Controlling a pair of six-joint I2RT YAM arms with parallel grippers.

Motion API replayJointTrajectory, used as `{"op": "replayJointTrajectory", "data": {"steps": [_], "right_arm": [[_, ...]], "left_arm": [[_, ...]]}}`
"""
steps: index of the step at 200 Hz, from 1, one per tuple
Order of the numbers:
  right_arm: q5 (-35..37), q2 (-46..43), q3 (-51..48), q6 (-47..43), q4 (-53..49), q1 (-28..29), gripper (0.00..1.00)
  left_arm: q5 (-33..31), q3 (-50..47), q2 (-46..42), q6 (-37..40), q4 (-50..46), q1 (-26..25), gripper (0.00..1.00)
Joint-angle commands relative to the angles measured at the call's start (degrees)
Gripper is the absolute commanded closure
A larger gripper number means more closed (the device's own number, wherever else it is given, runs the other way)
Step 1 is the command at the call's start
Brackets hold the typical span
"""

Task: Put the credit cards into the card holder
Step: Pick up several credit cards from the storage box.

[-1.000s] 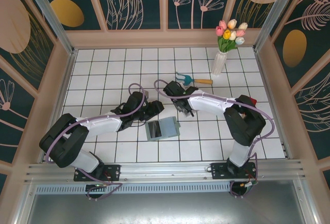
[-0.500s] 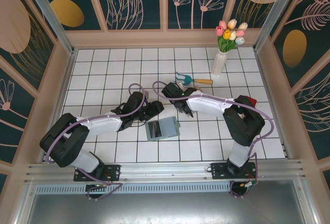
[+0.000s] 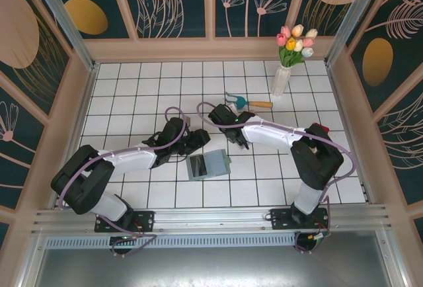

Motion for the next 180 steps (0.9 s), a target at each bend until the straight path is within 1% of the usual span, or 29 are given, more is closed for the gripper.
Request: {"op": "replayJointTrajectory", "data": {"steps": [1,16,25,73,86,98,110,122,131,140,151,158,180], "right_arm": [[1.7,-1.2,-0.2,-0.3,-2.3,-0.1,0.85],[1.7,-1.3,-0.2,-0.3,-2.3,-0.2,0.86],[1.3,-1.4,-0.2,-0.5,-2.2,-0.1,0.84],[0.0,-0.5,-0.4,-0.9,-1.4,-0.1,0.83],[0.1,-0.1,-0.3,-0.9,-1.4,-0.1,0.86],[0.3,0.0,-0.4,-0.9,-1.4,-0.1,0.84],[0.4,0.1,-0.4,-1.0,-1.5,-0.1,0.87],[0.6,0.2,-0.3,-1.0,-1.8,-0.1,0.87],[1.0,0.2,-0.3,-1.0,-1.9,0.0,0.93],[0.9,-0.3,0.0,-0.9,-2.2,0.0,0.94],[0.5,-1.1,0.6,-0.2,-3.0,0.2,1.0],[0.2,-2.1,1.0,0.3,-3.3,0.4,1.0],[-4.2,-4.5,2.4,1.3,-4.7,0.4,1.0]], "left_arm": [[0.1,-0.3,0.2,0.4,-0.1,-0.2,0.42],[0.2,-0.2,0.2,0.4,-0.1,-0.2,0.42],[0.2,-0.2,0.2,0.4,-0.1,-0.1,0.42],[0.3,-0.2,0.1,0.5,-0.1,-0.2,0.42],[0.3,-0.2,0.1,0.6,-0.3,-0.2,0.42],[0.3,-0.2,0.1,0.7,-0.4,-0.2,0.42],[0.3,-0.2,0.0,0.6,-0.4,-0.2,0.42],[0.2,-0.3,0.0,0.7,-0.4,-0.2,0.42],[0.2,-0.3,0.0,0.7,-0.4,-0.2,0.42],[0.2,-0.3,0.0,0.7,-0.4,-0.2,0.42],[0.2,-0.2,-0.1,0.7,-0.6,-0.2,0.42],[0.1,-0.2,-0.1,0.7,-0.7,-0.2,0.42],[-0.2,-0.1,-0.3,0.6,-1.0,-0.2,0.42]]}}
